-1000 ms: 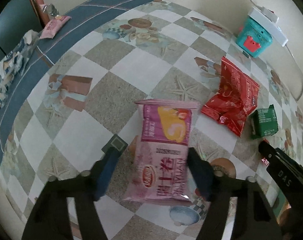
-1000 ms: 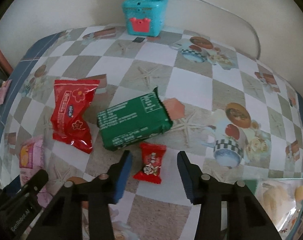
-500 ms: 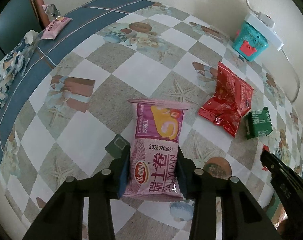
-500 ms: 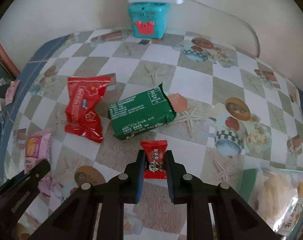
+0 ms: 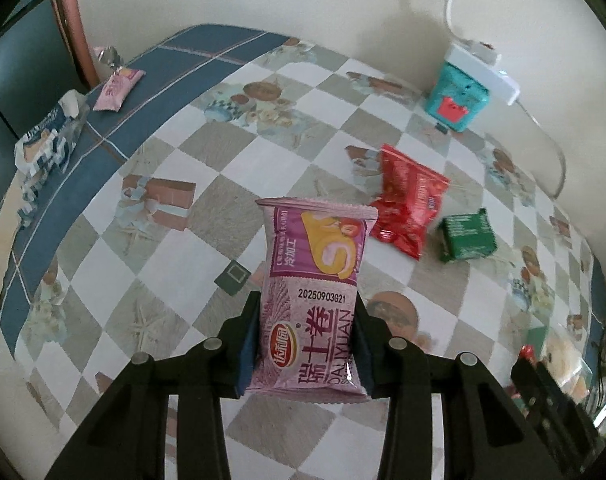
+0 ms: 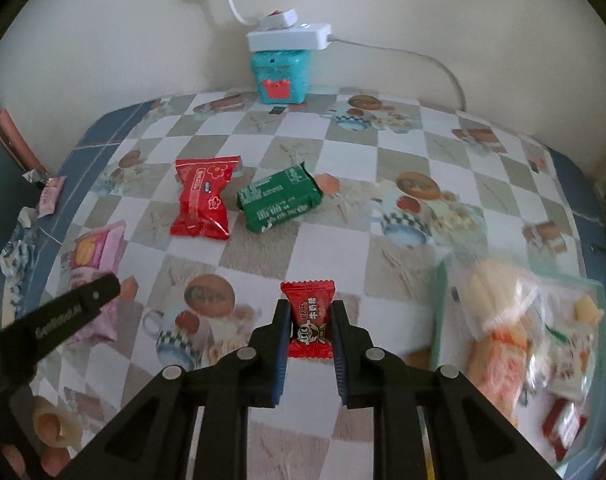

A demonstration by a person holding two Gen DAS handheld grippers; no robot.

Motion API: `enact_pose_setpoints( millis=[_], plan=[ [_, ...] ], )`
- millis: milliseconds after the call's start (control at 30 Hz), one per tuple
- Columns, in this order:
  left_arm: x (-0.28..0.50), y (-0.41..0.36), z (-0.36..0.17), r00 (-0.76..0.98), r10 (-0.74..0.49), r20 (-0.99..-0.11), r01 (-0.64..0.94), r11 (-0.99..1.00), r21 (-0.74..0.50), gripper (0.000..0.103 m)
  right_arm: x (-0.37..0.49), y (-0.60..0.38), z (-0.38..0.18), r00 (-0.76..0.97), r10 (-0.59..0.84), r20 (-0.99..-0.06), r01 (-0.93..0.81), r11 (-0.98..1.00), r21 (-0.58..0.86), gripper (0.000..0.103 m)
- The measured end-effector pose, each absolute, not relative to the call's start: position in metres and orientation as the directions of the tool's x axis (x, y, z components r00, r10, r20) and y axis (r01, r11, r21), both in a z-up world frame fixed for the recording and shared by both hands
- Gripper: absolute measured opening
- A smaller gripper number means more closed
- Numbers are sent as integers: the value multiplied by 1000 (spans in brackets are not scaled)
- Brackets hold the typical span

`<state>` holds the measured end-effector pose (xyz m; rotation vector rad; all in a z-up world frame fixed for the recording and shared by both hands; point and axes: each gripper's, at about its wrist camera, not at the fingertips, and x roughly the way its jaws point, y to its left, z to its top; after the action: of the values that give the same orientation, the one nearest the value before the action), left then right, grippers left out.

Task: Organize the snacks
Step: 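Lift and carry the roll-cake bag and red candy over the white tray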

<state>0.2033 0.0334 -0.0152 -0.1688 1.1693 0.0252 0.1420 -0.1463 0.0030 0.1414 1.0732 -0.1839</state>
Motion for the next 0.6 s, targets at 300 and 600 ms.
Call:
enact_pose_setpoints(
  millis=[300,600],
  plan=[
    [182,14,16,450,-64,-891,-44,995,-94,42,95,-162,21,500,-120,-857,308,950,46,21],
    [166,-14,39,500,-60,-864,25,998,-55,42,61,-190,24,517,-167,-840,411,909,72,21]
  ],
)
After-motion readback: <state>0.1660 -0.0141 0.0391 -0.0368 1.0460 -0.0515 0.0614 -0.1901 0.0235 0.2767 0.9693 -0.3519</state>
